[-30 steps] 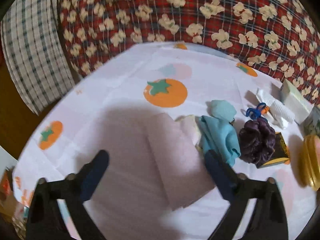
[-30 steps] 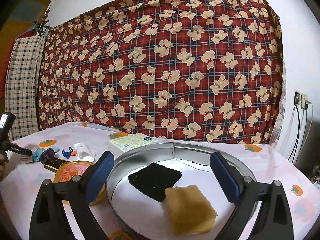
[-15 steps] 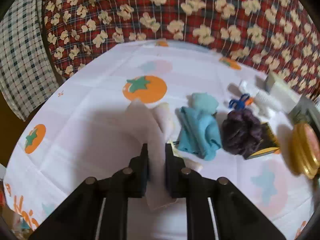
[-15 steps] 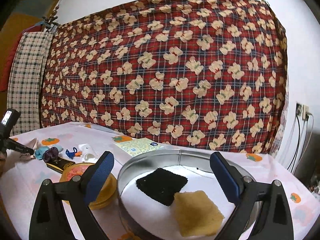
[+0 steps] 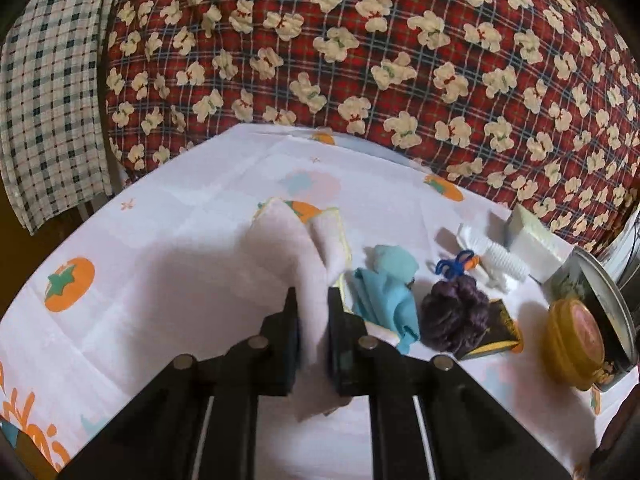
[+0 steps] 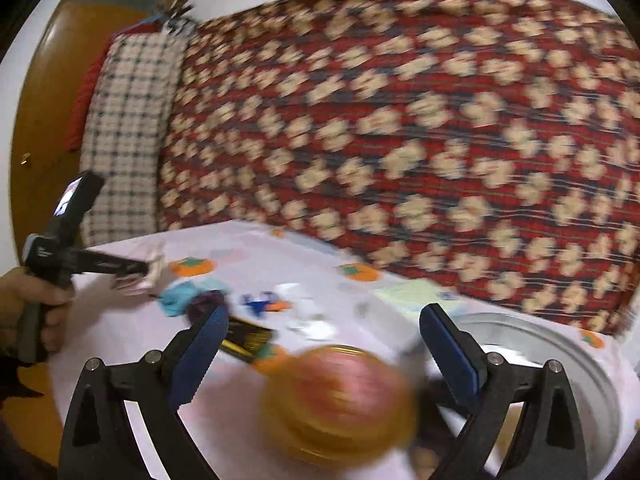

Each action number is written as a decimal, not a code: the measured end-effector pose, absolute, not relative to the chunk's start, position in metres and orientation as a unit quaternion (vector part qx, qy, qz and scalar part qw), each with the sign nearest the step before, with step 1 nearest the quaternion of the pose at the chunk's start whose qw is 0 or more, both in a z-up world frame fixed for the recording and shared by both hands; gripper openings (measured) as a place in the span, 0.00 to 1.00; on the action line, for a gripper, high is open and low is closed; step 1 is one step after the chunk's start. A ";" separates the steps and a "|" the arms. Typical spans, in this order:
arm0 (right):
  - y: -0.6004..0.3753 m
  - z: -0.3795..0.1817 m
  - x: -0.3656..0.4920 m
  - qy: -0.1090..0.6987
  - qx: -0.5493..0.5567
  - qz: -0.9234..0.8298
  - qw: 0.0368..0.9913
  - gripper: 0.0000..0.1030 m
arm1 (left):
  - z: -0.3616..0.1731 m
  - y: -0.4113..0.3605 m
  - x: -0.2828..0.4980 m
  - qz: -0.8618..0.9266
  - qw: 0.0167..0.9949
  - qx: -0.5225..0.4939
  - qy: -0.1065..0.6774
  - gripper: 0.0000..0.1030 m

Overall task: Organize soft objects
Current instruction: 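Grasp the purple scrunchie with the right tool while the left tool holds the pink towel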

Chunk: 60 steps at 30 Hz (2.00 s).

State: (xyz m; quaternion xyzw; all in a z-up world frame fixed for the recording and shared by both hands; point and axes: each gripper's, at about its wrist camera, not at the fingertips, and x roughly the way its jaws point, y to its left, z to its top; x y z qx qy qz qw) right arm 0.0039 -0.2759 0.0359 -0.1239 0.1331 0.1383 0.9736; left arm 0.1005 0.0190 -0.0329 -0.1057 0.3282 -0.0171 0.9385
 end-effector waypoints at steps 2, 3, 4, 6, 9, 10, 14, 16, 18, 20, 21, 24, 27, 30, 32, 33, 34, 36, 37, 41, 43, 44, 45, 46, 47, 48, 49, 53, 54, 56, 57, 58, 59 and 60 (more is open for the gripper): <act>-0.252 0.034 0.020 0.165 -0.120 0.161 0.966 0.95 | -0.031 0.017 0.102 -0.015 0.941 -0.101 0.323 0.10; -0.241 0.033 0.028 0.178 -0.117 0.167 0.963 0.95 | -0.032 0.017 0.103 -0.018 0.940 -0.103 0.325 0.10; -0.232 0.033 0.035 0.188 -0.114 0.170 0.961 0.95 | -0.034 0.018 0.106 -0.027 0.937 -0.112 0.330 0.10; -0.216 0.031 0.046 0.205 -0.113 0.171 0.957 0.95 | -0.037 0.025 0.110 -0.038 0.931 -0.138 0.335 0.10; -0.193 0.022 0.066 0.235 -0.121 0.165 0.950 0.95 | -0.040 0.030 0.112 -0.046 0.926 -0.159 0.341 0.10; -0.186 0.019 0.072 0.243 -0.123 0.164 0.948 0.95 | -0.038 0.027 0.111 -0.049 0.928 -0.153 0.336 0.10; -0.168 0.003 0.100 0.278 -0.127 0.148 0.941 0.77 | -0.035 0.025 0.107 -0.051 0.933 -0.149 0.324 0.10; -0.164 -0.002 0.109 0.292 -0.127 0.144 0.937 0.74 | -0.035 0.033 0.105 -0.046 0.932 -0.167 0.318 0.10; -0.161 -0.006 0.113 0.297 -0.133 0.142 0.935 0.74 | -0.033 0.035 0.102 -0.044 0.935 -0.170 0.309 0.10; -0.157 -0.011 0.116 0.306 -0.143 0.141 0.931 0.74 | -0.030 0.033 0.099 -0.041 0.939 -0.164 0.300 0.10; -0.156 -0.012 0.119 0.313 -0.146 0.140 0.928 0.74 | -0.030 0.032 0.099 -0.042 0.940 -0.162 0.299 0.10; -0.152 -0.016 0.125 0.328 -0.153 0.145 0.921 0.70 | -0.031 0.033 0.101 -0.045 0.938 -0.165 0.303 0.10; -0.146 -0.023 0.129 0.346 -0.162 0.166 0.909 0.44 | -0.030 0.033 0.100 -0.050 0.938 -0.164 0.301 0.10; -0.142 -0.022 0.123 0.340 -0.173 0.178 0.907 0.30 | -0.030 0.031 0.100 -0.052 0.939 -0.160 0.300 0.10; -0.142 -0.021 0.118 0.330 -0.177 0.182 0.909 0.27 | -0.029 0.030 0.100 -0.051 0.939 -0.160 0.299 0.10; -0.142 -0.019 0.116 0.323 -0.175 0.186 0.911 0.21 | -0.029 0.030 0.099 -0.051 0.940 -0.160 0.297 0.10; -0.144 -0.015 0.112 0.311 -0.172 0.190 0.915 0.18 | -0.029 0.030 0.099 -0.052 0.940 -0.160 0.297 0.10; -0.146 -0.011 0.106 0.292 -0.165 0.193 0.922 0.16 | -0.027 0.029 0.097 -0.051 0.942 -0.158 0.292 0.10; -0.148 -0.008 0.103 0.280 -0.162 0.196 0.926 0.16 | -0.026 0.029 0.096 -0.050 0.943 -0.157 0.288 0.10; -0.151 0.001 0.090 0.243 -0.157 0.199 0.936 0.15 | -0.022 0.026 0.093 -0.044 0.948 -0.147 0.278 0.10; -0.154 0.005 0.083 0.222 -0.154 0.201 0.942 0.15 | -0.021 0.024 0.092 -0.036 0.951 -0.136 0.275 0.10; -0.155 0.007 0.080 0.214 -0.153 0.201 0.943 0.15 | -0.020 0.023 0.091 -0.033 0.952 -0.132 0.273 0.10; -0.156 0.008 0.077 0.206 -0.152 0.201 0.946 0.15 | -0.019 0.021 0.090 -0.031 0.954 -0.127 0.269 0.10; -0.158 0.009 0.075 0.201 -0.150 0.200 0.947 0.15 | -0.018 0.019 0.088 -0.028 0.957 -0.120 0.263 0.10; -0.160 0.011 0.072 0.193 -0.145 0.200 0.950 0.15 | -0.016 0.018 0.086 -0.025 0.959 -0.116 0.258 0.10; -0.162 0.012 0.070 0.189 -0.142 0.199 0.951 0.15 | -0.015 0.018 0.084 -0.022 0.961 -0.113 0.253 0.10; -0.164 0.013 0.068 0.185 -0.137 0.198 0.953 0.15 | -0.014 0.016 0.082 -0.020 0.963 -0.108 0.247 0.10; -0.173 0.018 0.061 0.163 -0.119 0.195 0.960 0.15 | -0.011 0.013 0.076 -0.016 0.968 -0.095 0.231 0.10; -0.174 0.018 0.060 0.159 -0.117 0.195 0.961 0.15 | -0.010 0.013 0.077 -0.014 0.968 -0.094 0.231 0.10; -0.176 0.019 0.058 0.154 -0.112 0.195 0.962 0.15 | -0.011 0.015 0.079 -0.007 0.967 -0.096 0.236 0.10; -0.177 0.020 0.057 0.152 -0.110 0.195 0.963 0.15 | -0.012 0.016 0.080 -0.005 0.966 -0.100 0.238 0.10; -0.178 0.020 0.055 0.149 -0.107 0.194 0.964 0.15 | -0.013 0.018 0.081 -0.007 0.964 -0.110 0.240 0.10; -0.180 0.021 0.054 0.145 -0.105 0.192 0.965 0.15 | -0.013 0.018 0.082 -0.009 0.963 -0.116 0.242 0.10; -0.181 0.021 0.052 0.141 -0.105 0.191 0.966 0.15 | -0.013 0.018 0.082 -0.010 0.963 -0.119 0.243 0.10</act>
